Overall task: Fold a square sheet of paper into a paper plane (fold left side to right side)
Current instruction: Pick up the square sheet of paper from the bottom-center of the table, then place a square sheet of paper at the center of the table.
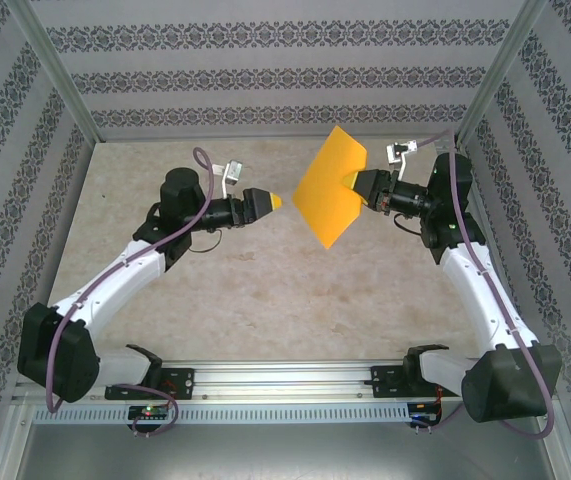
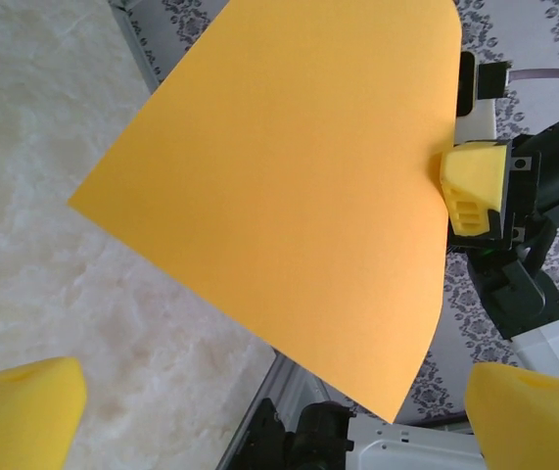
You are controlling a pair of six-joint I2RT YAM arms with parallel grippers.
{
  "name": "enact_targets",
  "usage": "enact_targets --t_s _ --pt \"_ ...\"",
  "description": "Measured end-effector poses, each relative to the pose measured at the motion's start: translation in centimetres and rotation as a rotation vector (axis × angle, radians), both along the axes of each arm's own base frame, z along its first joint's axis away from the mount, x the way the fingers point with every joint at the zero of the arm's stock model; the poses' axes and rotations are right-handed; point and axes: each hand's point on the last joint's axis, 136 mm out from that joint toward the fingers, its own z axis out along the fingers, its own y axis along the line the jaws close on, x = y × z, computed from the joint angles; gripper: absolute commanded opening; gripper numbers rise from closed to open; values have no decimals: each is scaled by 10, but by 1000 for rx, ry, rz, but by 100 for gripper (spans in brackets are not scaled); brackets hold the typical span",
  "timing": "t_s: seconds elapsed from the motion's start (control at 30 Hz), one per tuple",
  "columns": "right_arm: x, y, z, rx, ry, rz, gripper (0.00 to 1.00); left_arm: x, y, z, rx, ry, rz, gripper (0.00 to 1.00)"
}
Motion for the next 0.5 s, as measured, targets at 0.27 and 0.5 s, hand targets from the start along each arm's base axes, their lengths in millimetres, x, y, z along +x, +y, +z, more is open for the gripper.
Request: enact_targets --t_s 0.27,0.5 --pt "-22 7 20 27 -46 83 23 2 -8 19 -39 -42 -59 100" --pt "-72 30 68 18 -218 242 23 0 -17 52 -72 -153 -142 100"
